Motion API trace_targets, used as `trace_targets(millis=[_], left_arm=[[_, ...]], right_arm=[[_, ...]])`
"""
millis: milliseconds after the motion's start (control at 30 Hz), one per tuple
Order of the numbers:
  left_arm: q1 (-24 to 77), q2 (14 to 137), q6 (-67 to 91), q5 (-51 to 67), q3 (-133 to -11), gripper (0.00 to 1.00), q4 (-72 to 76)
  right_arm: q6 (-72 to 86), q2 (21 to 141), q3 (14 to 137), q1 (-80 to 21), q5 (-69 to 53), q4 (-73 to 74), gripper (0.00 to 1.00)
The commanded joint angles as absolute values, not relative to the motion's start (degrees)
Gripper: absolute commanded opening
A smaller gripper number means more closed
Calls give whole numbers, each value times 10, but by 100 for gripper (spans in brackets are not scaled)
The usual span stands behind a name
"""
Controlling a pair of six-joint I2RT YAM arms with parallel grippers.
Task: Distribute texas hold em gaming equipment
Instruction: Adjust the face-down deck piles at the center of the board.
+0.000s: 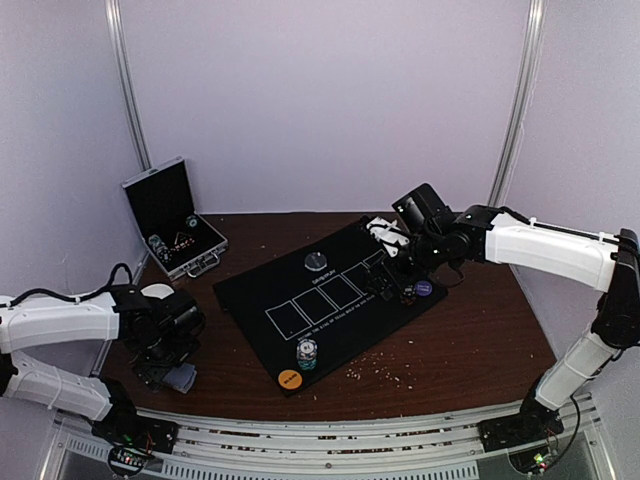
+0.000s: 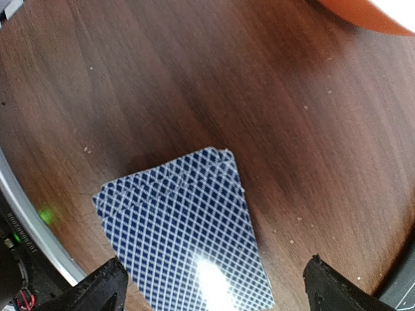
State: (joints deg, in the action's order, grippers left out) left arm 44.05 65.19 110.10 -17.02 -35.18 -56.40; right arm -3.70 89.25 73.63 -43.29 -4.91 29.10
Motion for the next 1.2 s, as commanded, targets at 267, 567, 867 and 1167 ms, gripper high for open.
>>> trace_targets(millis=[267,567,867,1167], left_arm=[[423,703,1106,-146,-322,98,-518],[416,712,1066,-158,-294,88,-476],[415,728,949,-168,-314,66,-427],[418,778,621,-128,-370,66,-303]], right_arm=[[-43,880,737,-440,-39,307,99],[-42,885,740,-443,-32,313,99],[-42,889,747,-446,-23,319,99],[-50,888,753,-447,-14,331,99]])
